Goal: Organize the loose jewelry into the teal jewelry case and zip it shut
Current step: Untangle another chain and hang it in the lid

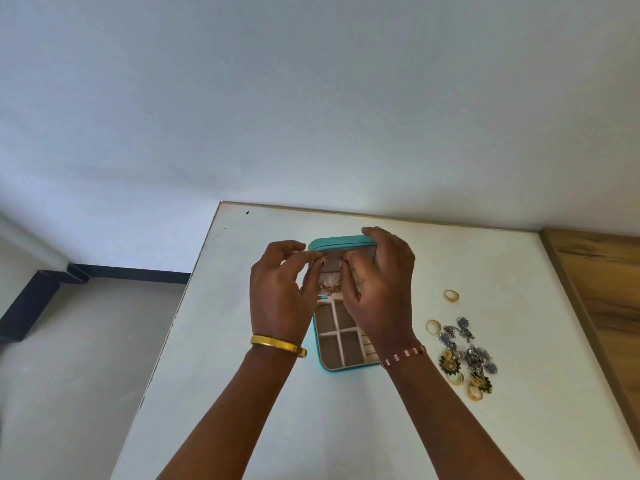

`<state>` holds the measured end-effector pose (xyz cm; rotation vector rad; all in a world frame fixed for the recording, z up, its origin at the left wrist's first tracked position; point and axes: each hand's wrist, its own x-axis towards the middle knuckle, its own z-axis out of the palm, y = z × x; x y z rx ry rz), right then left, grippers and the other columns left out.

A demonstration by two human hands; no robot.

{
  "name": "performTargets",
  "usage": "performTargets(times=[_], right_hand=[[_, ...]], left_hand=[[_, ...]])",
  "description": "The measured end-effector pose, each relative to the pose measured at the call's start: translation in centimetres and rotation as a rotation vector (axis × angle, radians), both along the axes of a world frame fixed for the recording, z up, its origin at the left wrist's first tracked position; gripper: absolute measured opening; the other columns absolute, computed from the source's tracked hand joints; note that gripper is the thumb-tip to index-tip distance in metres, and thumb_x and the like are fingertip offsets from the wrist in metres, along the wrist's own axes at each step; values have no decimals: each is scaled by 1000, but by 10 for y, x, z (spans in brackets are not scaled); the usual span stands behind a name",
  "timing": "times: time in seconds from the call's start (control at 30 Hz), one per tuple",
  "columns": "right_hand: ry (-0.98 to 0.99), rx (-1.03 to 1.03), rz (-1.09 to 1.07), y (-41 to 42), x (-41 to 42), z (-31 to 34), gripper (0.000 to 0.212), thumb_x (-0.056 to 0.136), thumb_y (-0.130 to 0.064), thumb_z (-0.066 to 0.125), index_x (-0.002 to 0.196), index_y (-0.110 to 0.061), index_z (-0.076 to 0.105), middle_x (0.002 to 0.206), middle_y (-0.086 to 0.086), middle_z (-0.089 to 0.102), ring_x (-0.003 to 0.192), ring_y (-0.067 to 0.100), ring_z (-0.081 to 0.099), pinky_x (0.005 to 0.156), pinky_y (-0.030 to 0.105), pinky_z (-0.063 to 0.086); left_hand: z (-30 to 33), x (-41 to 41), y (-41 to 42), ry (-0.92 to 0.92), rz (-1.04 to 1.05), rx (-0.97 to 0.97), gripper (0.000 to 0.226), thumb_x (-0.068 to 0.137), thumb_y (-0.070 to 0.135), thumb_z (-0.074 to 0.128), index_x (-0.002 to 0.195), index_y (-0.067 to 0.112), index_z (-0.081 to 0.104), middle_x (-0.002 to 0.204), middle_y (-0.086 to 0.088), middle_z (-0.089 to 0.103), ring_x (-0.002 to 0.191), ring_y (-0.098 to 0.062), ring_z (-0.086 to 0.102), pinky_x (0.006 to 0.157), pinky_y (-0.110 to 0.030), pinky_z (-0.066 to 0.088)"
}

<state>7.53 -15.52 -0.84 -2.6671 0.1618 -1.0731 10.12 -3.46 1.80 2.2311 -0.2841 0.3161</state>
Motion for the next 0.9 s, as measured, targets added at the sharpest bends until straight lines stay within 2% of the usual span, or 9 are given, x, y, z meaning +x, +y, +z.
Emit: performTargets(times=[0.1,0.3,0.37,0.47,0.6,0.67,0.73,0.83,0.9], right_hand=[[9,5,61,0,4,-3,22,84,-23,51,85,-6,65,111,18,63,113,23,41,93,44,49],[-23,-99,50,-4,10,-4,23,85,-24,52,87,-5,65,98,15,67,100,22,52,84,33,50],[-38,-152,42,-6,11,-3,23,86,-24,51,86,-6,65,96,13,67,95,23,57,85,31,44],[-60,-214,38,-8,11,-3,24,87,-24,49,84,-7,65,93,12,68,92,24,60,84,32,41],[-78,-247,60,-10,11,-5,26,89,-26,47,85,-7,65,92,12,68,91,23,60,81,33,48],[-83,-270,72,-10,11,-6,23,87,-26,51,86,-7,65,91,12,69,88,24,63,80,33,50],[-92,-295,76,-10,12,-6,21,85,-25,54,87,-7,65,90,11,69,88,24,63,79,33,50],[-118,-323,72,-11,12,-6,16,85,-22,55,85,-8,65,88,10,69,89,22,59,78,34,47],[-123,-343,71,-12,11,-5,15,85,-21,56,84,-9,64,87,10,69,86,22,61,77,34,48]], left_hand=[[1,1,-2,42,15,-50,21,75,16,69,95,7,70,109,-15,66,99,-29,61,76,-28,47],[-2,2,-3,24,1,-85,20,76,14,69,95,6,70,101,-13,70,91,-25,66,78,-21,45],[-3,3,-4,8,0,-104,19,76,13,68,94,6,70,96,-13,71,87,-25,66,83,-28,50],[-5,5,-6,-28,5,-107,16,77,12,67,91,6,69,93,-13,72,84,-27,66,85,-51,53],[-11,8,-7,4,3,-101,18,77,13,67,93,5,68,105,-15,69,97,-30,64,86,-55,51],[-14,11,-7,44,-6,-85,18,78,14,66,94,6,67,114,-15,65,108,-33,60,98,-51,44],[-16,14,-6,77,-27,-79,18,79,14,65,95,7,66,119,-13,63,115,-34,56,104,-39,35],[-15,16,-6,85,-62,-84,20,80,12,63,99,6,64,116,-12,65,113,-32,57,99,-38,44],[-13,16,-6,53,-73,-98,16,79,10,64,95,5,65,110,-13,67,104,-28,62,89,-27,47]])
